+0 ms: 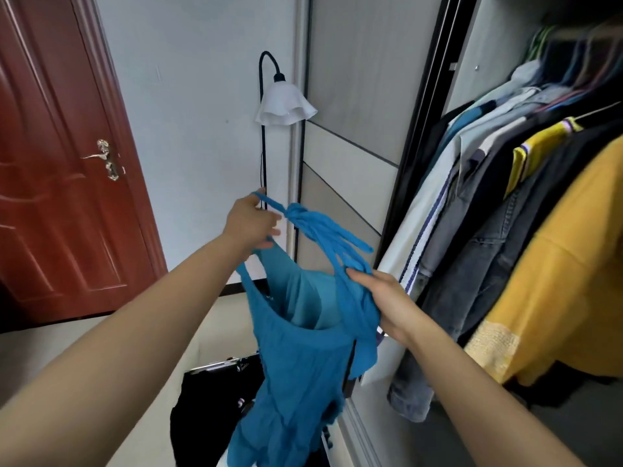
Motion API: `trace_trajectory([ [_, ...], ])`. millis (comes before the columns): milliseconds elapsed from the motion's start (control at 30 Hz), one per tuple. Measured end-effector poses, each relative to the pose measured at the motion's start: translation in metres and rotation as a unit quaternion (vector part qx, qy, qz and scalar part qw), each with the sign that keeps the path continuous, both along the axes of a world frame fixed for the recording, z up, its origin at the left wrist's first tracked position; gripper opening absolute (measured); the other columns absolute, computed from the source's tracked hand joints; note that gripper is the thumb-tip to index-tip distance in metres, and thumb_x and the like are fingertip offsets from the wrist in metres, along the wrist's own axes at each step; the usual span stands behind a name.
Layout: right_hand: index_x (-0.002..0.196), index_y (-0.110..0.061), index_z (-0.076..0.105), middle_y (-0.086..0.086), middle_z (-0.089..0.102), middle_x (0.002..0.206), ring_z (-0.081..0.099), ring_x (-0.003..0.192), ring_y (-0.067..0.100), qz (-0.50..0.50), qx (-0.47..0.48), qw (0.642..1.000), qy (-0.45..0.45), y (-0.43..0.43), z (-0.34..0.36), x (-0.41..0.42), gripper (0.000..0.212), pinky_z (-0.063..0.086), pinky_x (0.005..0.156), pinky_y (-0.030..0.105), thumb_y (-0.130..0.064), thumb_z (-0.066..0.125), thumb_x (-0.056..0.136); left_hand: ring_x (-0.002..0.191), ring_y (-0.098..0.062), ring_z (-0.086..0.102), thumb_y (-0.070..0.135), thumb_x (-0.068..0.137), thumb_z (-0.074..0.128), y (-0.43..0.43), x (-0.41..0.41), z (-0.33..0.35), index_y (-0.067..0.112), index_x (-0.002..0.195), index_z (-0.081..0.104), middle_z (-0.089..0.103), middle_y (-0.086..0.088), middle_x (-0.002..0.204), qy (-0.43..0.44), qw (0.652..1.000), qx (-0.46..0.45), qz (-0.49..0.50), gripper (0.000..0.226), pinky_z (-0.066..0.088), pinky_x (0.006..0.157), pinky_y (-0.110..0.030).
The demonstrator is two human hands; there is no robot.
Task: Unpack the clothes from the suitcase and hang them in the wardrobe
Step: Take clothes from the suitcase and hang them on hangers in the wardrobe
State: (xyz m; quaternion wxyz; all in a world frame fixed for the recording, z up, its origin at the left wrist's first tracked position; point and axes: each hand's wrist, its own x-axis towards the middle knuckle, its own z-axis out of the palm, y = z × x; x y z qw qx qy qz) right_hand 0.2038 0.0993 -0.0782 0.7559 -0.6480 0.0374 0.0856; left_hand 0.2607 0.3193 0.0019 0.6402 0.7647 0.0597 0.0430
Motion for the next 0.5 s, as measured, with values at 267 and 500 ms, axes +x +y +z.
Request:
trace_trajectory([
  [267, 0.081, -0.009, 0.056, 0.01, 0.055, 0.077, 0.052, 0.072, 0.022, -0.048, -0.153, 0.979, -0.124, -0.013, 0.022, 0.02, 0.023, 0.041, 0.068, 0.035, -0.026, 0.064, 0.093, 0.059, -0.019, 0.041, 0.069, 0.086, 0.046, 0.013, -0.005, -0.015, 0.014, 0.064, 0.044, 0.042, -0.003, 0.065, 0.005, 0.987, 0.108, 0.122, 0.059, 0.033, 0.056, -0.032],
  [500, 0.081, -0.008, 0.065, 0.0, 0.058, 0.071, 0.051, 0.062, 0.007, -0.086, -0.294, 0.923, -0.231, -0.025, 0.049, 0.037, 0.009, 0.042, 0.06, 0.022, -0.007, 0.062, 0.089, 0.128, -0.048, 0.041, 0.102, 0.052, 0.008, 0.022, -0.011, -0.063, 0.019, 0.142, 0.042, 0.048, -0.023, 0.139, 0.32, 0.932, -0.114, -0.131, 0.127, 0.026, 0.096, -0.076],
])
